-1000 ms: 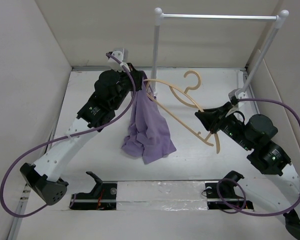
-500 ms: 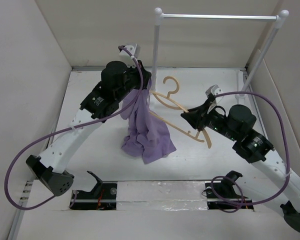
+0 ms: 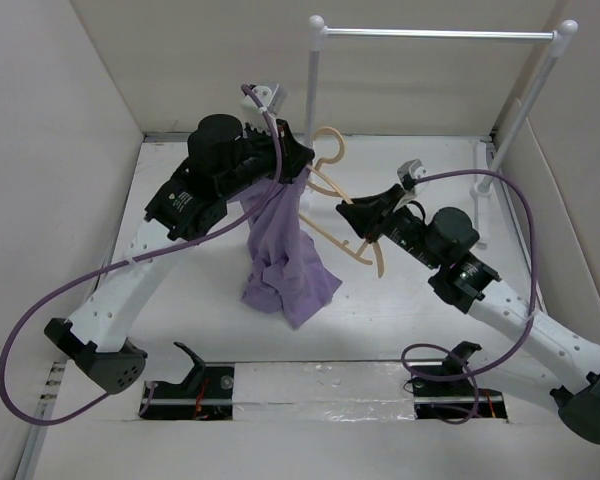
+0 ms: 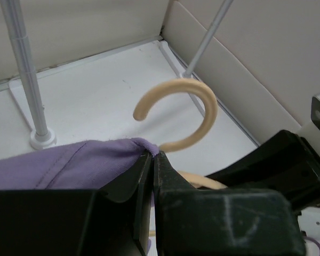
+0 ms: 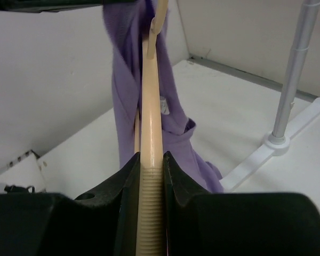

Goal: Place the t-shirt on the hanger

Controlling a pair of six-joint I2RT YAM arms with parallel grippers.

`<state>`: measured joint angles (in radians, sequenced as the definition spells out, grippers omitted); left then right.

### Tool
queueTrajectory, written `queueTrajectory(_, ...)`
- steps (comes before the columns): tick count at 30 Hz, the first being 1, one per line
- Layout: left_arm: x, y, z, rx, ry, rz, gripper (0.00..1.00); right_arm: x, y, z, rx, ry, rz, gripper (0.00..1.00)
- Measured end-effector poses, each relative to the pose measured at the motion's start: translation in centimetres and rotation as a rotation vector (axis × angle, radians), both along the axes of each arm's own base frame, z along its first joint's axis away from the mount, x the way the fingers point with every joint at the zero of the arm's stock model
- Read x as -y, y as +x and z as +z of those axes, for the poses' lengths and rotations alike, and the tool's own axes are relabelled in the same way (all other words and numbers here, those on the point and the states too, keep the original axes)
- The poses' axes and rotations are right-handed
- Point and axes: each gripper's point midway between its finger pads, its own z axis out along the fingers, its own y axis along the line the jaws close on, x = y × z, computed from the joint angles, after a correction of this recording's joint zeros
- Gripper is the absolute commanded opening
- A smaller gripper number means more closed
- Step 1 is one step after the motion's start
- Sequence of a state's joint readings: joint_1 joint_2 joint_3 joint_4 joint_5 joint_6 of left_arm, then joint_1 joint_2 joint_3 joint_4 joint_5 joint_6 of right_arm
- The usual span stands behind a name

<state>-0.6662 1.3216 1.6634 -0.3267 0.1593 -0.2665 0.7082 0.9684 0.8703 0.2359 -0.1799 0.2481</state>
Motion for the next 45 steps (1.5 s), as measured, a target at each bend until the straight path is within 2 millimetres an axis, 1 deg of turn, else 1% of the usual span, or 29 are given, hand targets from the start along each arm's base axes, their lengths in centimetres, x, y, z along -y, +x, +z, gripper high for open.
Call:
queueTrajectory(2,0.1,-0.5,-0.1,-0.012,0.006,-0.021,0.00,0.2,0.6,0.2,0.006,0.056,-0.034,0.00)
queueTrajectory(3,0.1,-0.8,0.0,-0.014,0.006,-0.032,0.00,0.3,0.9,1.0,0.024,0.098,-0.049,0.00)
queueTrajectory(4,0.2,-1.1,0.1,-0.015,0.005,-0.045,0.00,0.1,1.2,1.1,0.024,0.113,-0.053,0.00)
queueTrajectory(7,0.1,-1.8,1.1,-0.003,-0.007,-0.069,0.00,-1.2,1.9,2.8,0.065,0.215,-0.058,0.00)
queueTrajectory(10,-0.1,-2.3,1.9,0.010,-0.015,-0.081,0.00,-2.7,2.2,3.5,0.087,0.279,-0.072,0.00)
queueTrajectory(11,-0.2,-2.5,2.0,0.012,-0.015,-0.080,0.00,-3.0,2.0,3.7,0.090,0.294,-0.076,0.00)
queueTrajectory(13,-0.6,-2.8,2.2,0.013,-0.016,-0.076,0.00,-3.1,1.6,4.3,0.103,0.325,-0.093,0.00)
queueTrajectory(17,-1.2,-3.7,2.6,0.031,-0.037,-0.076,0.00,-2.0,-0.3,6.1,0.152,0.424,-0.138,0.00)
queueTrajectory(19,-1.4,-4.0,2.4,0.030,-0.046,-0.076,0.00,-1.8,-1.5,6.0,0.165,0.466,-0.175,0.00)
queueTrajectory(21,-1.3,-4.1,1.8,0.020,-0.056,-0.078,0.00,-1.7,-2.0,5.3,0.175,0.470,-0.221,0.00)
queueTrajectory(24,-0.8,-3.9,0.0,-0.016,-0.053,-0.081,0.00,-1.8,-2.0,4.2,0.192,0.423,-0.292,0.00)
queueTrajectory(26,-0.5,-3.6,-1.0,-0.036,-0.054,-0.081,0.00,-1.8,-1.6,3.6,0.203,0.391,-0.330,0.00)
queueTrajectory(29,-0.1,-3.4,-1.6,-0.046,-0.067,-0.083,0.10,-1.9,-0.5,2.6,0.226,0.332,-0.401,0.00)
queueTrajectory(30,-0.1,-3.4,-1.8,-0.051,-0.068,-0.083,0.18,-2.0,-0.1,2.2,0.232,0.308,-0.424,0.00)
queueTrajectory(33,-0.1,-3.5,-1.6,-0.054,-0.078,-0.083,0.28,-1.9,0.6,1.6,0.250,0.253,-0.474,0.00)
queueTrajectory(35,-0.3,-3.7,-1.3,-0.045,-0.089,-0.080,0.32,-1.6,0.8,1.7,0.261,0.238,-0.495,0.00)
queueTrajectory(37,-0.8,-4.0,-0.9,-0.034,-0.101,-0.070,0.34,-1.2,0.9,2.2,0.271,0.242,-0.513,0.00)
queueTrajectory(38,-1.1,-4.1,-0.6,-0.025,-0.115,-0.059,0.35,-1.1,0.9,2.5,0.276,0.248,-0.519,0.00)
queueTrajectory(39,-1.5,-4.2,-0.3,-0.017,-0.130,-0.039,0.40,-1.0,0.9,2.8,0.281,0.252,-0.523,0.00)
queueTrajectory(41,-2.6,-4.3,0.1,-0.003,-0.168,0.011,0.44,-0.8,0.8,3.2,0.290,0.258,-0.528,0.00)
queueTrajectory(42,-3.3,-4.3,0.3,0.002,-0.191,0.044,0.50,-0.7,0.8,3.3,0.291,0.262,-0.529,0.00)
queueTrajectory(44,-4.6,-4.1,1.1,0.011,-0.240,0.116,0.57,-0.6,0.7,3.5,0.292,0.267,-0.529,0.00)
queueTrajectory(45,-5.1,-4.0,1.6,0.017,-0.269,0.146,0.66,-0.6,0.7,3.6,0.293,0.268,-0.530,0.00)
